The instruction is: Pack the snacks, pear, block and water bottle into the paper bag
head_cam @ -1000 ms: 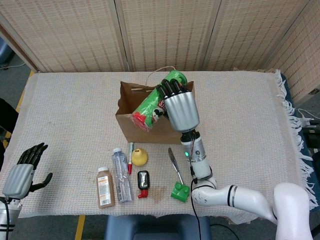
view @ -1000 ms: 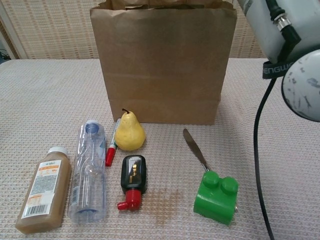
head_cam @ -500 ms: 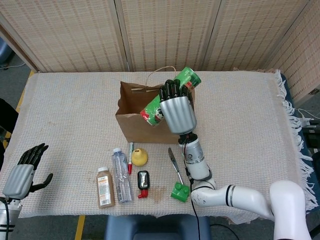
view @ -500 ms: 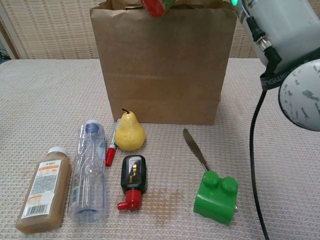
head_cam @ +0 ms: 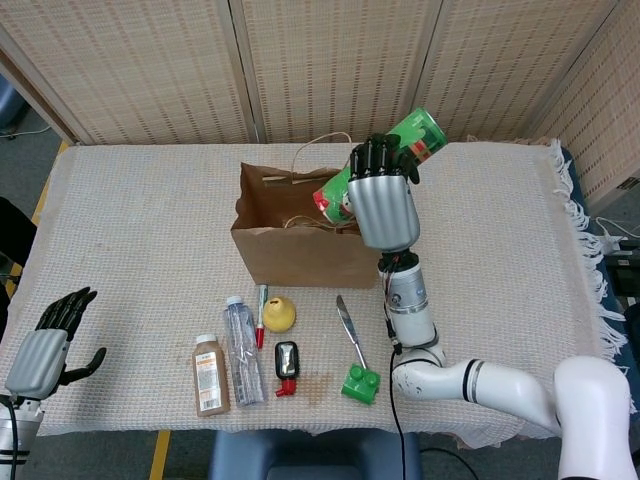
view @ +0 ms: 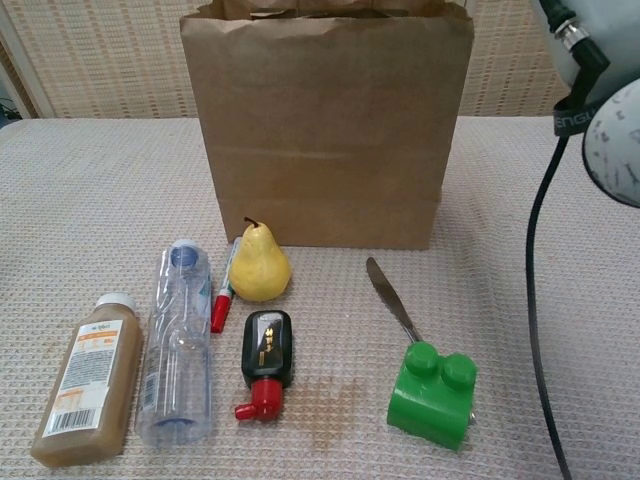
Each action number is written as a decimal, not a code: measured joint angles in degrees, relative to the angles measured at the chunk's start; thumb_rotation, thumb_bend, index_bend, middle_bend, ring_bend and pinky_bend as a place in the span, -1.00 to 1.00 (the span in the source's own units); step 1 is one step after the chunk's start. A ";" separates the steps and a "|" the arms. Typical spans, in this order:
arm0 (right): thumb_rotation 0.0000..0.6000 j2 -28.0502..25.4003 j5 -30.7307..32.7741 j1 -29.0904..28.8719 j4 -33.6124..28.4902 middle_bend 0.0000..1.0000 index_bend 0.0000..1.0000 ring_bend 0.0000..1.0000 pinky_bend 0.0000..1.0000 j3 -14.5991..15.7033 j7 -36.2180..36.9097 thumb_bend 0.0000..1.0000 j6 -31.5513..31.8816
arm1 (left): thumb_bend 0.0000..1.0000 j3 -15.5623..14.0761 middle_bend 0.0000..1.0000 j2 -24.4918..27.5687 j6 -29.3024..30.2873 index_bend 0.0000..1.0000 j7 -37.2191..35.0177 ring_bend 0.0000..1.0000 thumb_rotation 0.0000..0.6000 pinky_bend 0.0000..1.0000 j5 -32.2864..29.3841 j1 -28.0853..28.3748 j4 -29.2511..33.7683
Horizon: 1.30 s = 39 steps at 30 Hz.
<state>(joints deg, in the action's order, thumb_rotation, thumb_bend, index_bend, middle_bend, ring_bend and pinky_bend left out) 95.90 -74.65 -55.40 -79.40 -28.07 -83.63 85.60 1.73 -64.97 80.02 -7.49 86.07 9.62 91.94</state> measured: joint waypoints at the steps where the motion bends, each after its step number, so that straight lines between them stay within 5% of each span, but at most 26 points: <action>1: 1.00 -0.23 0.31 0.07 0.03 0.23 0.37 0.27 0.41 0.08 -0.50 -0.44 -0.15 | -0.31 0.01 -1.00 0.00 0.00 -1.00 0.03 -1.00 1.00 -0.86 -0.01 0.00 0.02; 14: 1.00 -4.04 2.51 -0.80 -0.44 0.20 0.07 0.09 0.32 6.56 -8.96 -0.45 -7.71 | -0.31 -0.07 -1.00 0.08 0.14 -1.00 -0.02 -1.00 1.00 -0.86 0.13 -0.08 0.12; 19: 1.00 -3.58 4.38 -1.24 -0.50 -0.07 -0.47 -0.23 0.08 6.83 -11.37 -0.59 -7.77 | -0.31 -0.05 -1.00 0.14 0.05 -1.00 -0.24 -1.00 1.00 -0.86 0.12 -0.04 0.00; 21: 1.00 -3.56 5.27 -1.28 -0.67 -0.32 -0.83 -0.52 -0.14 6.85 -12.73 -0.67 -7.59 | -0.31 -0.05 -1.00 0.13 0.05 -1.00 -0.27 -1.00 1.00 -0.86 0.15 -0.02 -0.01; 23: 1.00 -3.63 6.16 -1.32 -0.96 -0.50 -0.98 -0.70 -0.27 6.87 -14.04 -0.74 -7.38 | -0.31 -0.03 -1.00 0.13 0.04 -1.00 -0.20 -1.00 1.00 -0.86 0.15 -0.01 0.00; 39: 1.00 -5.92 5.53 -2.09 -2.77 -0.71 -1.00 -0.84 -0.46 8.95 -13.35 -0.93 -6.44 | -0.31 0.08 -1.00 0.07 0.08 -1.00 -0.03 -1.00 1.00 -0.86 -0.05 -0.02 0.01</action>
<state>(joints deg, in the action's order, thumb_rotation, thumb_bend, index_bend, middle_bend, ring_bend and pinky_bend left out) 89.98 -69.12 -57.49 -82.17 -19.12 -96.98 79.16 1.81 -64.89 80.10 -7.52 86.02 9.59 91.95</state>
